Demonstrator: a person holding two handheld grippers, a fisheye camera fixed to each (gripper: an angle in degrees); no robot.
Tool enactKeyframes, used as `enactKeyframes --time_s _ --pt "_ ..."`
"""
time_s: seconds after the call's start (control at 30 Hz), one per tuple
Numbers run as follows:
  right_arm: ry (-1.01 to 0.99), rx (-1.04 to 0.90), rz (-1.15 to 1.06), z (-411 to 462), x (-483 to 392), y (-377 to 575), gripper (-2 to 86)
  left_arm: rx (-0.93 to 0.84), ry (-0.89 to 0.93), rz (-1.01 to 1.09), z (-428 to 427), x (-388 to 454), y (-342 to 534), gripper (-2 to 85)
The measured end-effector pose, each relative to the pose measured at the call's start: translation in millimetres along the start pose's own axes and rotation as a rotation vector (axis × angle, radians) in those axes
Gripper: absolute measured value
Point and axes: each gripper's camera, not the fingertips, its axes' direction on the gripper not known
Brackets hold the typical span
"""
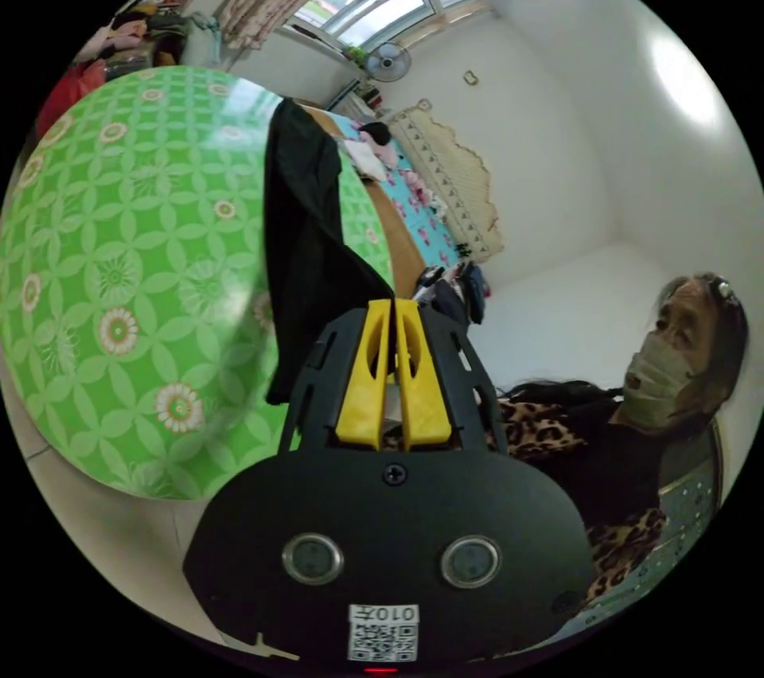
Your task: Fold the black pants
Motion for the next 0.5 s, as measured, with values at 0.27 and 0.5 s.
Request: enactKeyframes --time_s 0.27,0.5 --pt "-0.037 0.058 0.036 53 7 -32 20.2 0.004 0.288 -0.072 13 -59 11 -0.2" --pt "-0.12 0.156 0.047 69 13 -30 21.6 -0.006 0.331 -0.106 12 -78 15 -0.2"
